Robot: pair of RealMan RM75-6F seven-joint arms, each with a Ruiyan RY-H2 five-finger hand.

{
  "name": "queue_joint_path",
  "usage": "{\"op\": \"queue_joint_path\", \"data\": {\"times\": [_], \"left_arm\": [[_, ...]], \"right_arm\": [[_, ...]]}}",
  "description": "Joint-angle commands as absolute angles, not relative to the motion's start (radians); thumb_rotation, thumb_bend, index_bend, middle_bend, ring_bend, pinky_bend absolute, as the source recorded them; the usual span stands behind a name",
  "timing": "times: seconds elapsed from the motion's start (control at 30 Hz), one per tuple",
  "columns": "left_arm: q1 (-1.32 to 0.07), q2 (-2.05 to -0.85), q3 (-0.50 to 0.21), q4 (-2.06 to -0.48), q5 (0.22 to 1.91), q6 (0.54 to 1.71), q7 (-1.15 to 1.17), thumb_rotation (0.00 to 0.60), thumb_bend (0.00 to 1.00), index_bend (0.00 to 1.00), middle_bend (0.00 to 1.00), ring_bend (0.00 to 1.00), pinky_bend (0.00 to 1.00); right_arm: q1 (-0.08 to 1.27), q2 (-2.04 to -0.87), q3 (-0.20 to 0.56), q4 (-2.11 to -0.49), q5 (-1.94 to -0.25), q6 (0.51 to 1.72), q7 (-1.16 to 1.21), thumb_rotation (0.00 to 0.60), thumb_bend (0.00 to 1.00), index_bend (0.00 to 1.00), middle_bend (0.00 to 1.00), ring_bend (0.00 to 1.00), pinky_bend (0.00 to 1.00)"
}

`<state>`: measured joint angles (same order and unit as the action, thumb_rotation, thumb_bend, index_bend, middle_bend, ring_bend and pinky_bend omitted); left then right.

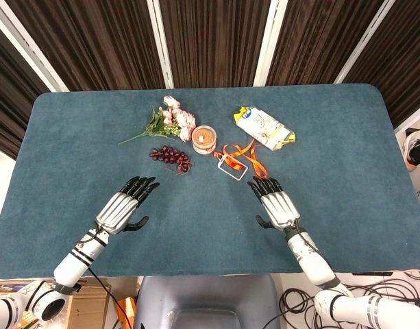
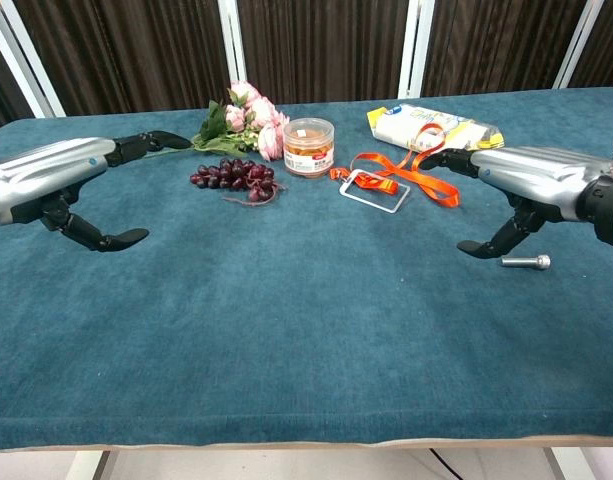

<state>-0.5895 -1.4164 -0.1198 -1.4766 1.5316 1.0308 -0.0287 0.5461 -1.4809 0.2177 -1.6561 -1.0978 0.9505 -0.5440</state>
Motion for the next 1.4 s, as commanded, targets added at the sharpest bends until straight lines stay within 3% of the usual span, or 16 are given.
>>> {"op": "queue_joint_path", "data": {"times": [0.03,0.33,0.5,0.67,0.9,1.4], "left_arm": [[-0.589,-1.412,-0.112,-1.482,1.530,1.036,-0.025,0.600,0.37,0.00,0.00,0.00,0.00],[-0.494,-1.278,-0.005,-1.577,1.602,1.155,0.030,0.600,0.36,0.00,0.00,0.00,0.00],[-0.396,-1.232,0.082,-1.561,1.686,1.289,0.029,0.600,0.36,0.00,0.00,0.00,0.00],[-0.314,-1.256,0.144,-1.470,1.761,1.407,-0.013,0.600,0.36,0.00,0.00,0.00,0.00],[-0.293,-1.285,0.155,-1.412,1.786,1.431,-0.031,0.600,0.36,0.00,0.00,0.00,0.00],[-0.284,-1.295,0.150,-1.363,1.790,1.437,-0.072,0.600,0.36,0.00,0.00,0.00,0.00]], "right_arm": [[0.551,-1.469,0.211,-1.667,-1.089,0.959,-0.545,0.600,0.27,0.00,0.00,0.00,0.00],[0.515,-1.353,0.161,-1.687,-1.098,1.020,-0.531,0.600,0.27,0.02,0.00,0.00,0.00],[0.491,-1.308,0.124,-1.632,-1.115,1.015,-0.479,0.600,0.27,0.11,0.00,0.00,0.00],[0.484,-1.336,0.093,-1.533,-1.133,0.981,-0.402,0.600,0.28,0.22,0.00,0.00,0.00],[0.503,-1.431,0.082,-1.426,-1.155,0.949,-0.350,0.600,0.27,0.36,0.00,0.00,0.00],[0.534,-1.516,0.094,-1.379,-1.132,0.942,-0.375,0.600,0.29,0.44,0.00,0.00,0.00]]}}
